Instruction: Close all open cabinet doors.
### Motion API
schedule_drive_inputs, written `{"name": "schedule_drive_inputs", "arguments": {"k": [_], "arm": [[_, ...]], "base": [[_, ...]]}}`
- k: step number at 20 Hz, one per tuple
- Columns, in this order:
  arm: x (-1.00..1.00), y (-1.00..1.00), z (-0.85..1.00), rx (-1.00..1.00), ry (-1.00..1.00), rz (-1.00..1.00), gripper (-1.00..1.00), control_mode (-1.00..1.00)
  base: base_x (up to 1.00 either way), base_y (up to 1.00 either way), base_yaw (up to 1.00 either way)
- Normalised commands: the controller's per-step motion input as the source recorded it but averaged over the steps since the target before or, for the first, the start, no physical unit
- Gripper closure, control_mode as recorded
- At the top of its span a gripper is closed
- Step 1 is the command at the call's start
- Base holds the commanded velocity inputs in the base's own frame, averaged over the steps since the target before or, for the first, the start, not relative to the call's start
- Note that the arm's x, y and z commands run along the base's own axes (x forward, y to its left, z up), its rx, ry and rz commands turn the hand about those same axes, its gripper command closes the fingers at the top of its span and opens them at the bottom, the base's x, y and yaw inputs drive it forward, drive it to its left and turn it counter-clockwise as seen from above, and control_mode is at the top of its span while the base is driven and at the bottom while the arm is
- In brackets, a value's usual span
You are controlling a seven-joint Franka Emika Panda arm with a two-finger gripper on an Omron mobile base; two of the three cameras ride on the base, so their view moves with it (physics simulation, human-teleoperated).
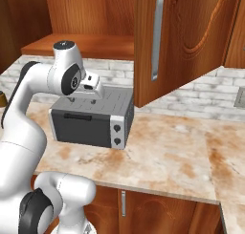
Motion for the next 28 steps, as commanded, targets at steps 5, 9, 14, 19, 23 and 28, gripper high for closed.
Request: {"name": "schedule_drive_inputs", "arguments": {"k": [5,9,14,19,23,28], "arm": [[-0.3,0.0,-0.02,-0.01,-0.08,0.0,-1.0,-1.0],[-0.91,0.0,-0.06,-0.01,-0.19,0.0,-1.0,-1.0],[-0.93,-0.06,-0.05,0.0,-0.25,0.0,-1.0,-1.0],[-0.72,-0.69,0.0,0.07,-0.3,0.0,-1.0,-1.0],[-0.7,-0.69,0.0,0.05,-0.3,0.0,-1.0,-1.0],[-0.63,-0.76,0.0,0.08,-0.28,0.02,-1.0,-1.0]], "base": [[-0.02,0.0,0.0],[0.0,0.0,0.0],[0.0,0.0,0.0],[0.0,0.0,0.0],[0.0,0.0,0.0],[0.0,0.0,0.0]]}}
